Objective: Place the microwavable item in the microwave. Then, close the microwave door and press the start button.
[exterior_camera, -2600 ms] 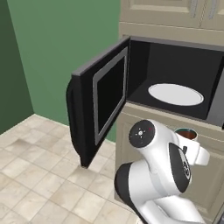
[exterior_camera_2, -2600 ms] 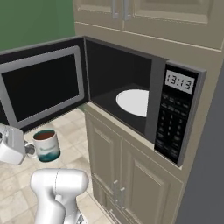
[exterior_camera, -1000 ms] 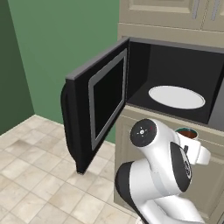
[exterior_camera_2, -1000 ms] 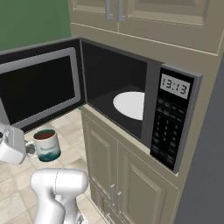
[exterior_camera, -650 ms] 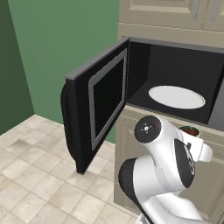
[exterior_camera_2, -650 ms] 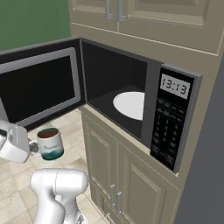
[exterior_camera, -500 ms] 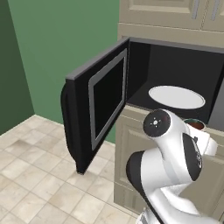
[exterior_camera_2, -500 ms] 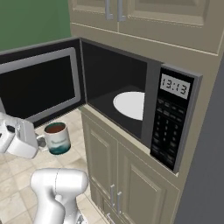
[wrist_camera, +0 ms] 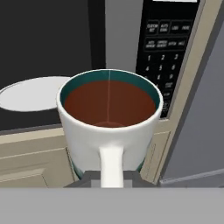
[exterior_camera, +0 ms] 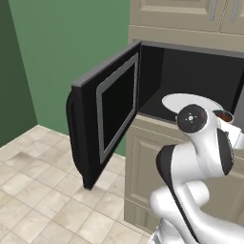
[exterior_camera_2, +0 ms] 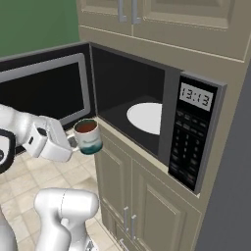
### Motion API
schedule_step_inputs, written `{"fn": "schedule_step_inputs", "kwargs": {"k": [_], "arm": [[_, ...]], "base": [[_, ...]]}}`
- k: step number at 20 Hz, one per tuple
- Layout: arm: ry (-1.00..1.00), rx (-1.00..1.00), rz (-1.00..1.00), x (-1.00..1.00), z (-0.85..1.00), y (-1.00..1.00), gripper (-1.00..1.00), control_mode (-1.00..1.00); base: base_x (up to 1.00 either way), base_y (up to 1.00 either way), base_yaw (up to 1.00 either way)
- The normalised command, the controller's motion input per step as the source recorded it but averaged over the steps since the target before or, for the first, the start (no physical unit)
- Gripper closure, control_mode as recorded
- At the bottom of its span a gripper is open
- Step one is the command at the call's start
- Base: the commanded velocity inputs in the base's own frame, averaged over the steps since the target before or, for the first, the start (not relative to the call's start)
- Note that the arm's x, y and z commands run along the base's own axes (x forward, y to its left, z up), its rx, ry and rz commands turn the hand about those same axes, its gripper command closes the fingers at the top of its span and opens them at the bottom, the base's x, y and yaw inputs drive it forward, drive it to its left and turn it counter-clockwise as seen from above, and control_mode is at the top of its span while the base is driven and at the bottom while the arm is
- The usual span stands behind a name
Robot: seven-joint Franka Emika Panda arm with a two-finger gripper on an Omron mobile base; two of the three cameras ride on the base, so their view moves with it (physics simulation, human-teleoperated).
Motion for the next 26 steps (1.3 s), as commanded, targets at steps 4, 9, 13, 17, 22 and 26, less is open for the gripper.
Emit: {"fn": "schedule_step_inputs", "kwargs": {"k": [4, 9, 13, 17, 22, 26], "arm": [[-0.02, 0.02, 0.0, 0.58, 0.03, -0.17, 1.0, -1.0], [0.0, 0.07, 0.0, 0.73, 0.0, -0.13, 1.0, -1.0], [0.0, 0.09, 0.0, 0.77, 0.0, -0.12, 1.0, -1.0], [0.0, 0.07, 0.01, 0.69, 0.0, -0.17, 1.0, -1.0], [0.0, 0.02, 0.0, 0.6, -0.1, -0.22, 1.0, -1.0], [0.0, 0.0, 0.0, 0.63, -0.24, -0.36, 1.0, -1.0]], "base": [[0.0, 0.0, 0.0], [0.0, 0.0, 0.0], [0.0, 0.0, 0.0], [0.0, 0.0, 0.0], [0.0, 0.0, 0.0], [0.0, 0.0, 0.0]]}}
